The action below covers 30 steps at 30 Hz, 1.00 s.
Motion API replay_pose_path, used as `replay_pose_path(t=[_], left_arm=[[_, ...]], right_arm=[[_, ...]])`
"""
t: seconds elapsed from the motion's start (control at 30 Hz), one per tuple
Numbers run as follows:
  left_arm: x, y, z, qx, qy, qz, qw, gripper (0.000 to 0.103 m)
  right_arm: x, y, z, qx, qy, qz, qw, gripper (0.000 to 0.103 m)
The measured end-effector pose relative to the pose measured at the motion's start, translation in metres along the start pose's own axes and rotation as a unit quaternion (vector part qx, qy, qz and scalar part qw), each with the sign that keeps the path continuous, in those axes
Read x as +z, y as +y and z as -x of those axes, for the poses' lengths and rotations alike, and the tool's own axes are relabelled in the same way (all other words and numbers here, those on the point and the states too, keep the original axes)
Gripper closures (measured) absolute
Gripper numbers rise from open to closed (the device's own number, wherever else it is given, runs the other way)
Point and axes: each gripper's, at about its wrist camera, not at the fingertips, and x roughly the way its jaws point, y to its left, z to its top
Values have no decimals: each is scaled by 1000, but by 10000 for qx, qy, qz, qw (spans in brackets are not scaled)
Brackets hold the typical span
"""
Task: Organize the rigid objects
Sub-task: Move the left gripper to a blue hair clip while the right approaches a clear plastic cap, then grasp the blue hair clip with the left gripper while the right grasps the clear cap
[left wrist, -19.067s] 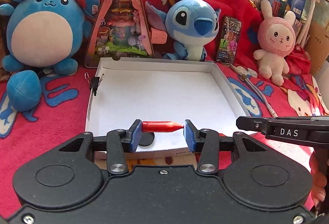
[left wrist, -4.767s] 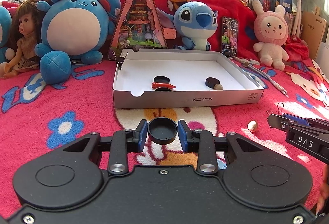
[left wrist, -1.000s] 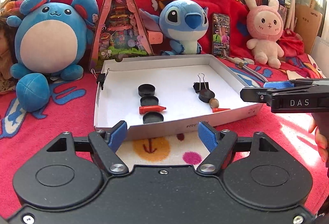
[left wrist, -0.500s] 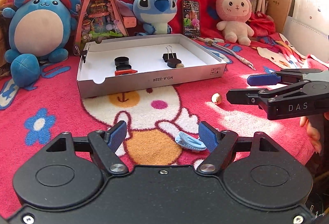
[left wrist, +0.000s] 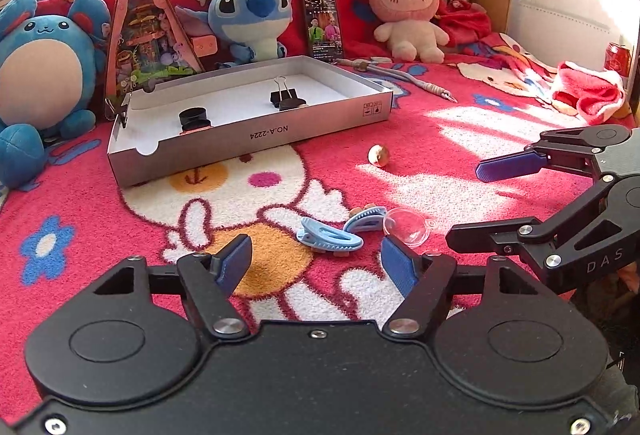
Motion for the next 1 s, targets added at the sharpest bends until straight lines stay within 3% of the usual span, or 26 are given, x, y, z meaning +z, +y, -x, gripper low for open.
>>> replay_pose_path(t=[0.13,0.2,0.37,0.77,1.0], left_arm=[[3,1,-7,-16,10,45,10000,41],[4,2,-11,27,24,51,10000,54],[2,1,-10,87,-59,-34,9999,66],[1,7,-7,190,-91,149,9997,66],[1,13,-7,277,-94,288,9992,66]], right_arm=[[-1,4,-2,8,-11,108,9999,14],[-2,8,-2,30,-32,199,9998,14],[-2,20,-5,113,-122,409,9990,14],[0,41,-15,69,-236,730,9970,16],[0,43,-19,42,-140,614,9980,34]])
